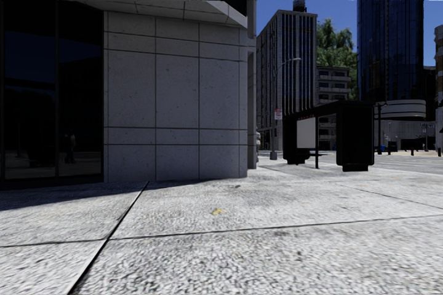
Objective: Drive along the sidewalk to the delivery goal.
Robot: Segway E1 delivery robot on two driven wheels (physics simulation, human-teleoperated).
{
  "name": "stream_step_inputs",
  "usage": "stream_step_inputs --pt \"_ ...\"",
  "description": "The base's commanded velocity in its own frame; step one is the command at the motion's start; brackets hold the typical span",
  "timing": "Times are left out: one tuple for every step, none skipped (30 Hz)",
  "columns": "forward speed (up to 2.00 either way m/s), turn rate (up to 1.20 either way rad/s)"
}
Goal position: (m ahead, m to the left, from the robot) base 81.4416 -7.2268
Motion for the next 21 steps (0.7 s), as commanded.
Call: stream_step_inputs --pt "2.0 -0.26" --pt "2.0 -0.26" --pt "2.0 -0.26" --pt "2.0 -0.26" --pt "2.0 -0.26" --pt "2.0 -0.26" --pt "2.0 -0.26" --pt "2.0 -0.26" --pt "2.0 -0.26" --pt "2.0 -0.26" --pt "2.0 -0.26" --pt "2.0 -0.26" --pt "2.0 -0.27" --pt "2.0 -0.28" --pt "2.0 -0.29" --pt "2.0 -0.29" --pt "2.0 -0.31" --pt "2.0 -0.32" --pt "2.0 -0.34" --pt "2.0 -0.34" --pt "2.0 -0.38"
